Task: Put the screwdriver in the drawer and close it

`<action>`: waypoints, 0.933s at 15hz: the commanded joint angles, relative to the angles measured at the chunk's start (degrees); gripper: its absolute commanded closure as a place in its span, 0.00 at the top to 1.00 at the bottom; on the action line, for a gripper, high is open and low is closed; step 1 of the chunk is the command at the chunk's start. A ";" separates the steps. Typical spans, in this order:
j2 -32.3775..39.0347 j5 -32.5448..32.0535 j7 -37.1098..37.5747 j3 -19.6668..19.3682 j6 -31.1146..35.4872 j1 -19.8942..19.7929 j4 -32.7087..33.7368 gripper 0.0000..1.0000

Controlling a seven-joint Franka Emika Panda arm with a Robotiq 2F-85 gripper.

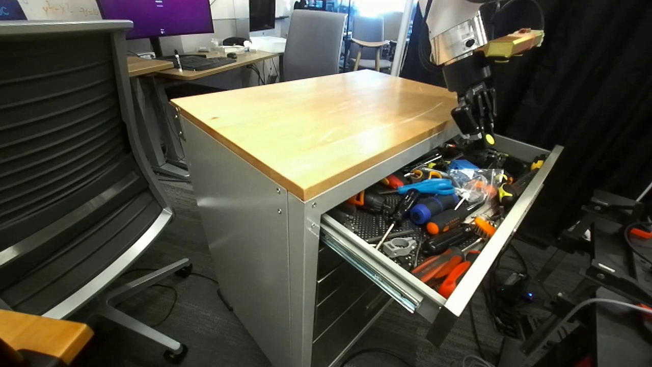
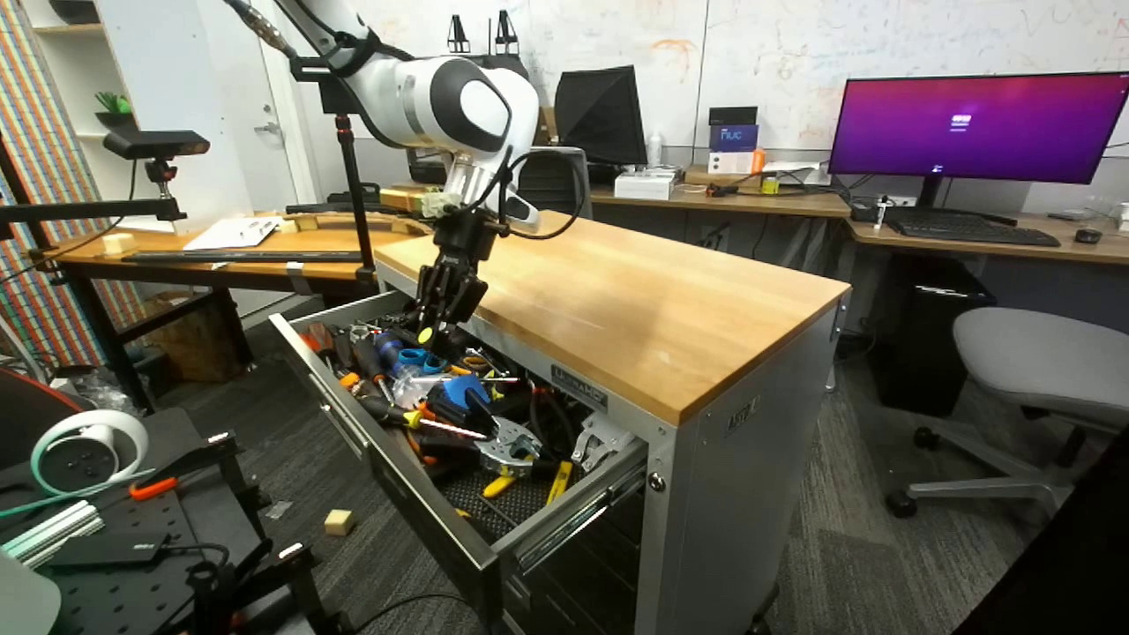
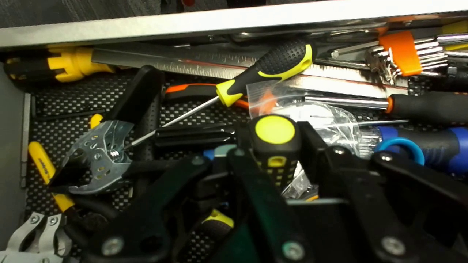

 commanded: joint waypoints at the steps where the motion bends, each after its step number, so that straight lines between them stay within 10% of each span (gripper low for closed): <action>1: -1.05 -0.20 -1.14 0.34 -0.28 -0.15 -1.24 0.12; 2: -1.04 -0.11 -0.98 0.34 -0.34 -0.14 -1.34 0.13; 3: -1.09 0.23 -1.19 0.41 -0.39 -0.24 -1.43 0.61; 5: -1.42 0.10 -1.36 0.44 -0.12 -0.27 -1.62 0.61; 10: -3.19 -1.33 0.10 -0.74 -6.61 -0.43 -2.49 1.00; 14: -4.37 -0.64 -1.43 -1.62 -14.88 -2.09 -3.38 1.00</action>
